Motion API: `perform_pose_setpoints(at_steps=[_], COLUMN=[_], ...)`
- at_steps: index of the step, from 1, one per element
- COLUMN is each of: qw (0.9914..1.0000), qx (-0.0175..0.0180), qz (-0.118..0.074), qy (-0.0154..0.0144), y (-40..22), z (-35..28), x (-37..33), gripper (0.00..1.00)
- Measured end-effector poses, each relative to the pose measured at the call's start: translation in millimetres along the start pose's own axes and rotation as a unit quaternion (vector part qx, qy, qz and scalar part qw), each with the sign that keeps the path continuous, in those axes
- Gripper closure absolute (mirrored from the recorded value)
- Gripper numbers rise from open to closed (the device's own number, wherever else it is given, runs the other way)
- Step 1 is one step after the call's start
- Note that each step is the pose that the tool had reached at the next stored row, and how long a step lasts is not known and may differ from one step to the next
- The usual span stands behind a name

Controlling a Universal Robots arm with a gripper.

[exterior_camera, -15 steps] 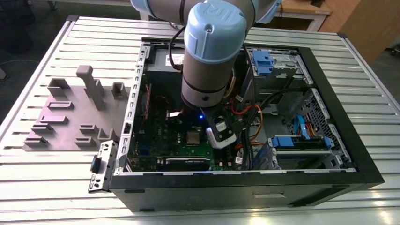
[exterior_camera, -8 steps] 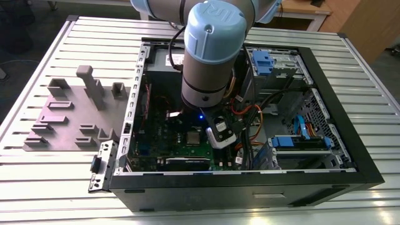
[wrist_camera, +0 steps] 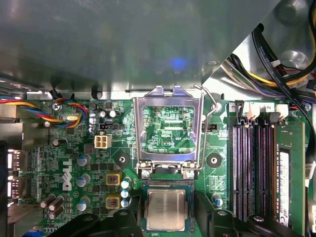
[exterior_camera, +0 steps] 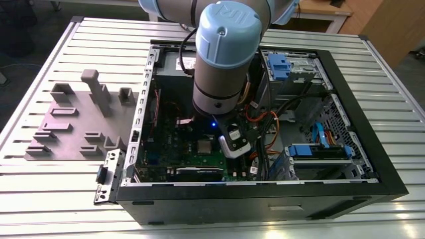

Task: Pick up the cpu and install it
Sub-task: 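Place the cpu into insertion slot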

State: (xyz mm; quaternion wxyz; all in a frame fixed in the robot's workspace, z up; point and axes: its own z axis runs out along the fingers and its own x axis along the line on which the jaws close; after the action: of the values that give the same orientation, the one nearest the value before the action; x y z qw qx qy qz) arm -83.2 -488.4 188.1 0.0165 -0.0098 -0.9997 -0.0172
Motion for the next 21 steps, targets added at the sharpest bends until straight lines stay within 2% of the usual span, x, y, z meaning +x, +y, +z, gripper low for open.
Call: perform_pose_setpoints(at_steps=[21], qw=[1.00000], qx=[-0.0003], qz=[0.000], qy=[-0.0003], y=[0.0], z=[2.4], x=[-2.3], gripper=[0.45])
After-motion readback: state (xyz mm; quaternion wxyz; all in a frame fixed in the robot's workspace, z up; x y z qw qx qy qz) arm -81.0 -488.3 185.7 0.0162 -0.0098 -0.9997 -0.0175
